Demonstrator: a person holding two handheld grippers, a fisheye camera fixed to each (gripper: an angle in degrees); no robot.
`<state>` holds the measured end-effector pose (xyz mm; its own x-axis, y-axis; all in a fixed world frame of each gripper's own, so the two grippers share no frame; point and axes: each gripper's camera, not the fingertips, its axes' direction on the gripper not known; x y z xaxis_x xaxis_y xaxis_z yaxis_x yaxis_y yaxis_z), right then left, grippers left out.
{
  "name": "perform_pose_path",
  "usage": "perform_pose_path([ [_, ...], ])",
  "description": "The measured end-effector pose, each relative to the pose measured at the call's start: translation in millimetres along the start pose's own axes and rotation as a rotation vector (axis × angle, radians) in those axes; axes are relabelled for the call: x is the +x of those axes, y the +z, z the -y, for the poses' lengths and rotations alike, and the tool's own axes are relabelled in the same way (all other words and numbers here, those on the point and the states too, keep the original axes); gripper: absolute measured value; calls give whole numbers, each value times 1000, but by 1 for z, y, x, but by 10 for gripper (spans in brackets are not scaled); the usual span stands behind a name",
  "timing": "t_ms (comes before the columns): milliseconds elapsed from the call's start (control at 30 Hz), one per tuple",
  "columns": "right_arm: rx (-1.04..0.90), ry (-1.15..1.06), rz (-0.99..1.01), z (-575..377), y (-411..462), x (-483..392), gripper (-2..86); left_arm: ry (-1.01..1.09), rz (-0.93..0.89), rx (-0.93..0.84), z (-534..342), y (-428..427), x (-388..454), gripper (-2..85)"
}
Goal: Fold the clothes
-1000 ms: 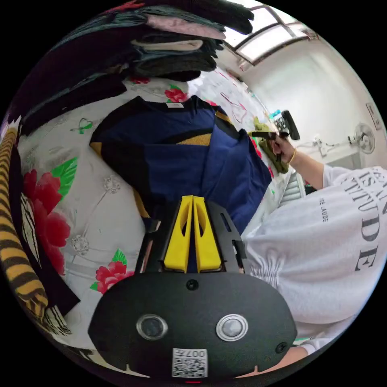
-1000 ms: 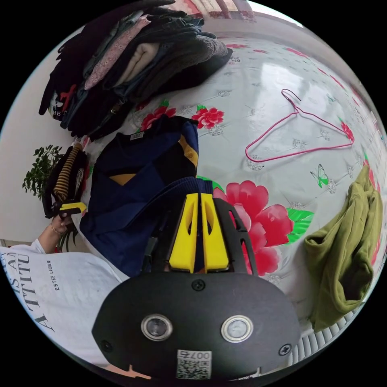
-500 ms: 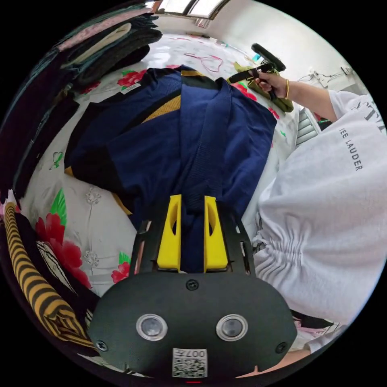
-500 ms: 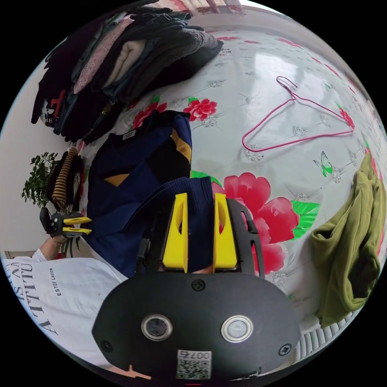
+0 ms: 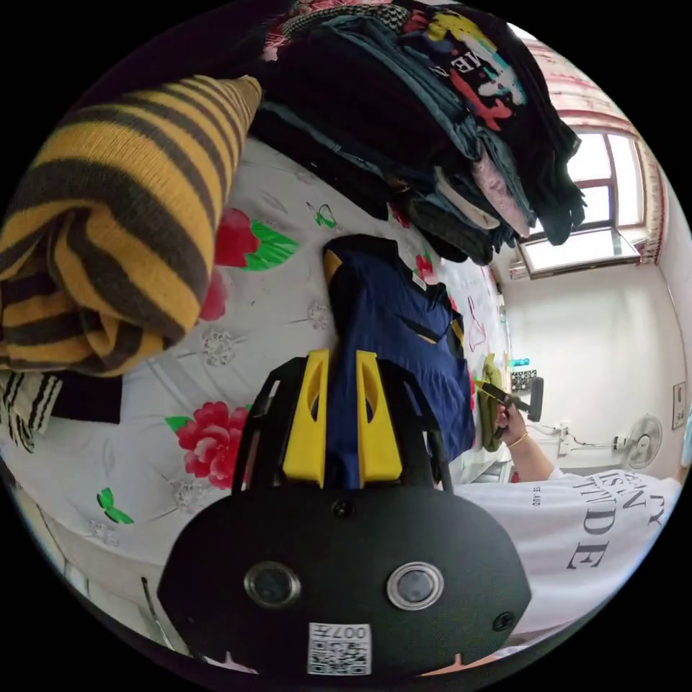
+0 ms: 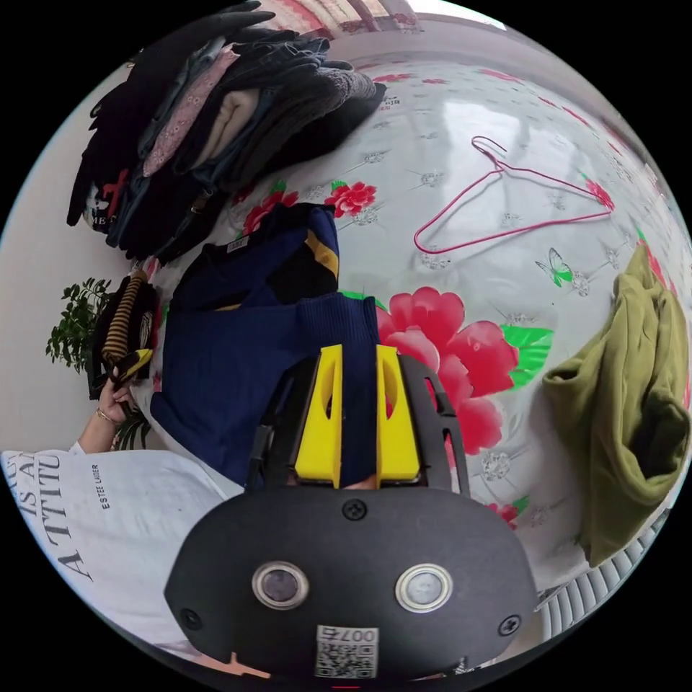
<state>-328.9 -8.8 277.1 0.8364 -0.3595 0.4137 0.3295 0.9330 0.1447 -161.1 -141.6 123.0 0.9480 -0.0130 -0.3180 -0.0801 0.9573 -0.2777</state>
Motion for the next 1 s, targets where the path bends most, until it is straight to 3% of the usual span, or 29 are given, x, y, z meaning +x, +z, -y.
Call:
perform_pose_path([
  [200, -40, 61, 35, -86, -20, 17, 45, 134, 210, -174, -67, 11, 38, 79],
  [367, -146, 32, 51, -134, 4, 9, 47, 175, 351, -221, -91, 30, 50, 71],
  [467, -187, -52, -93, -142, 22, -4, 30, 193, 365, -234, -92, 30, 51, 47],
  [600, -238, -85, -85, -143, 17, 3, 6, 199, 298, -279, -100, 11, 41, 5],
  [833, -39, 64, 261, -176, -53, 58, -2, 144, 35, -209, -133, -37, 20, -6],
  [1000, 56, 89, 474, -164, -89, 76, -2, 101, -233, -35, -119, -88, 10, -7],
])
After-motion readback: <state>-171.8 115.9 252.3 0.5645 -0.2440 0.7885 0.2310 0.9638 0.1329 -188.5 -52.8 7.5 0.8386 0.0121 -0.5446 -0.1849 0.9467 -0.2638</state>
